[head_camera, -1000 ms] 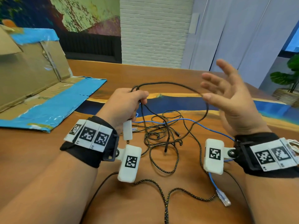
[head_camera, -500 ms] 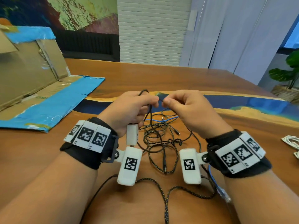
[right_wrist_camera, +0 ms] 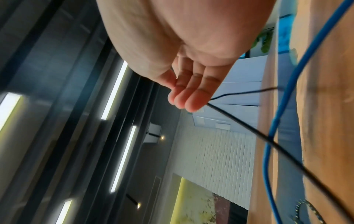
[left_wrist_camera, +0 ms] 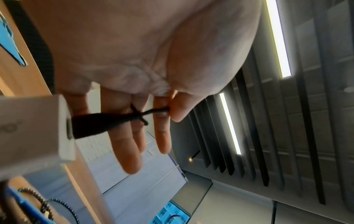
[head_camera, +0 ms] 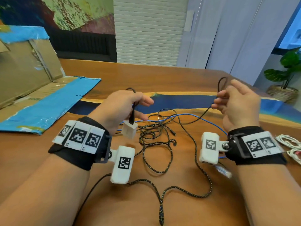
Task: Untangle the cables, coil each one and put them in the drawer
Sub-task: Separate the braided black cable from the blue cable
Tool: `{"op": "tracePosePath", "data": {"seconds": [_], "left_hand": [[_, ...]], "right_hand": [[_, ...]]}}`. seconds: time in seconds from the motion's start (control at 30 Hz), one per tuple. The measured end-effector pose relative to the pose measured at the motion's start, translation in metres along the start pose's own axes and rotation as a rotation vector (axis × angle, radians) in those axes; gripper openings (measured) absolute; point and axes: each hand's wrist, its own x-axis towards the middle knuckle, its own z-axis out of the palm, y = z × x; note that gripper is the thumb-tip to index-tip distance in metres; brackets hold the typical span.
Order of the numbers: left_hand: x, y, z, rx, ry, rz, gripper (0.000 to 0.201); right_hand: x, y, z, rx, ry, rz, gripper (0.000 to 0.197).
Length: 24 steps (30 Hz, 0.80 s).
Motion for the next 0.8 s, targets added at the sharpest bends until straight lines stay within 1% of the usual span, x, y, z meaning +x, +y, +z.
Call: {"op": "tracePosePath", "data": {"seconds": [0.03,0.07,0.1,0.13,0.17,0.23,0.3,0.33,0.37,0.4,0.43,0.5,0.57,0.6,0.63,0.7,0.73,0.8], "left_hand": [[-0.002,0.000,0.002,0.014,-0.027,-0.004,0.033],[-0.005,0.001,0.003,0.006,-0.079,0.000,0.034],[-0.009,0.003,0.005,-0.012,-0.154,0.012,0.035],[-0.013,0.005,0.007,-0.036,-0.240,0.025,0.036],[-0.016,0.007,0.009,-0.058,-0.327,0.033,0.038],[-0.018,0.006,0.013,-0.107,-0.473,0.047,0.039],[-0.018,0.003,0.017,-0.138,-0.548,0.044,0.038],[-0.018,0.002,0.018,-0.140,-0.563,0.037,0.038],[-0.018,0.002,0.018,-0.133,-0.565,0.031,0.039],[-0.018,0.001,0.018,-0.120,-0.550,0.029,0.040],[-0.018,0.002,0.017,-0.100,-0.513,0.033,0.040],[-0.013,0.001,0.014,-0.065,-0.362,0.055,0.039],[-0.007,-0.001,0.012,-0.045,-0.213,0.069,0.037],[-0.006,-0.001,0.011,-0.039,-0.182,0.063,0.037],[-0.006,-0.001,0.012,-0.046,-0.179,0.052,0.037],[-0.009,0.003,0.013,-0.132,-0.212,0.038,0.037],[-0.010,0.005,0.012,-0.215,-0.224,0.034,0.037],[-0.011,0.012,0.007,-0.435,-0.211,0.038,0.035]], "right_hand": [[-0.005,0.000,0.004,-0.021,-0.024,-0.017,0.057],[-0.012,-0.001,0.010,-0.037,-0.056,-0.045,0.065],[-0.020,-0.003,0.016,-0.042,-0.107,-0.072,0.067],[-0.030,-0.004,0.022,-0.040,-0.189,-0.083,0.065],[-0.040,-0.005,0.029,-0.039,-0.307,-0.067,0.059],[-0.064,-0.005,0.040,-0.056,-0.618,0.043,0.043],[-0.086,0.001,0.049,-0.025,-0.897,0.187,0.036],[-0.094,0.004,0.051,-0.011,-0.997,0.215,0.034],[-0.098,0.007,0.053,0.000,-1.054,0.212,0.033],[-0.099,0.008,0.054,0.003,-1.070,0.197,0.035],[-0.096,0.009,0.054,0.010,-1.049,0.197,0.035],[-0.087,0.007,0.053,0.014,-0.930,0.209,0.031],[-0.078,0.006,0.049,-0.043,-0.804,0.139,0.023],[-0.075,0.006,0.046,-0.074,-0.754,0.099,0.019],[-0.073,0.005,0.045,-0.094,-0.718,0.068,0.015],[-0.069,0.006,0.042,-0.099,-0.674,0.059,0.011],[-0.067,0.006,0.040,-0.087,-0.668,0.068,0.010],[-0.064,0.007,0.035,-0.089,-0.679,0.059,0.018]]}}
